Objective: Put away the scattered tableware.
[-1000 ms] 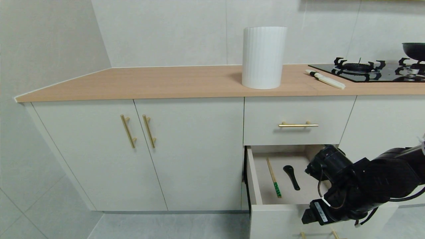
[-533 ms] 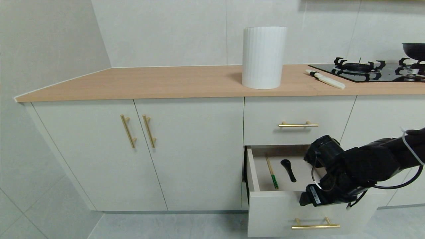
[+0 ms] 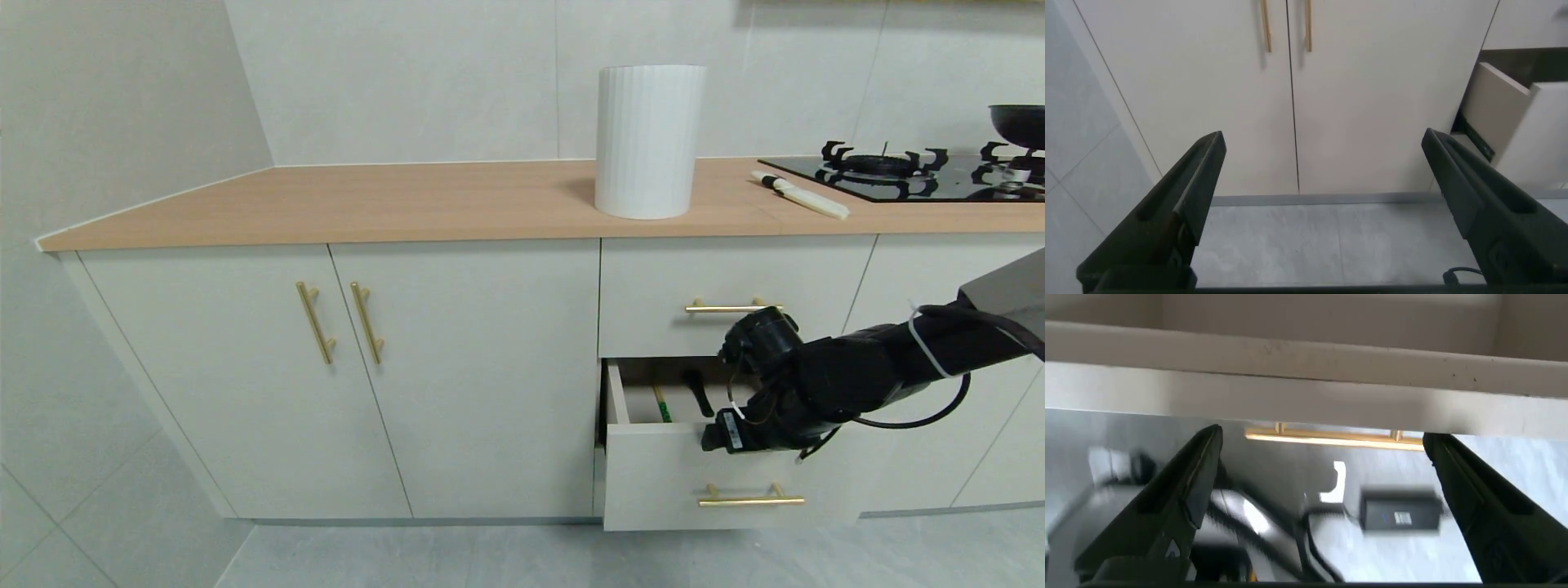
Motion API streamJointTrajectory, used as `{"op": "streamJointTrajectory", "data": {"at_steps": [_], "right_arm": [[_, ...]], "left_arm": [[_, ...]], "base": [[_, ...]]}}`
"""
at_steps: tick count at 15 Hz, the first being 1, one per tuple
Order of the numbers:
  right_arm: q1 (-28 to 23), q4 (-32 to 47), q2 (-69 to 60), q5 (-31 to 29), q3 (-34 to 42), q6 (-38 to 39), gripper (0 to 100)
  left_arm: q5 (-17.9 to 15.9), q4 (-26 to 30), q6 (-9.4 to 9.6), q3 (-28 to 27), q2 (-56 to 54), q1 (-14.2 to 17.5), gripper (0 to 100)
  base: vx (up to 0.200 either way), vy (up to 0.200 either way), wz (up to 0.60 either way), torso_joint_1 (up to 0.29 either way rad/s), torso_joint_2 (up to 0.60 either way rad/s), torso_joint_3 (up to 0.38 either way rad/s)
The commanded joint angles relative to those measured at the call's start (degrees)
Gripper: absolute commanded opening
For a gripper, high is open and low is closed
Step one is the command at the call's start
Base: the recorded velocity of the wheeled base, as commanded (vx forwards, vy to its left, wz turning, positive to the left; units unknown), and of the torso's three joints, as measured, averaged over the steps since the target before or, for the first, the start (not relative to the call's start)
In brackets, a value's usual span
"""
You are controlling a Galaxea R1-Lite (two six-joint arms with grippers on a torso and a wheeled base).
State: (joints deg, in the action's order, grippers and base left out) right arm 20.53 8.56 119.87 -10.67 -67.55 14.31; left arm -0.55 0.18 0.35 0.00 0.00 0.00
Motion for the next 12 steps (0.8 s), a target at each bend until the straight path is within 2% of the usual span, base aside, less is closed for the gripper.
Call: {"op": "streamJointTrajectory", "data": {"at_steps": [1,3,12], "right_arm": [[-0.8,-0.2,3.2,0.0,-2.8,-0.2,100],[-1.3,-0.8,4.3,-0.5,-4.3,0.2,100],[-2.3,-14.6,8.9,-3.0,-3.5,1.6,100]], "left_arm": [[0.0,0.0,0.0,0.0,0.0,0.0,100],[-0.1,0.0,0.0,0.0,0.0,0.0,100],[0.0,0.0,0.0,0.0,0.0,0.0,100]], "base": [[0.0,0.0,0.0,0.0,0.0,0.0],[0.0,0.0,0.0,0.0,0.0,0.0],[0.0,0.0,0.0,0.0,0.0,0.0]]}}
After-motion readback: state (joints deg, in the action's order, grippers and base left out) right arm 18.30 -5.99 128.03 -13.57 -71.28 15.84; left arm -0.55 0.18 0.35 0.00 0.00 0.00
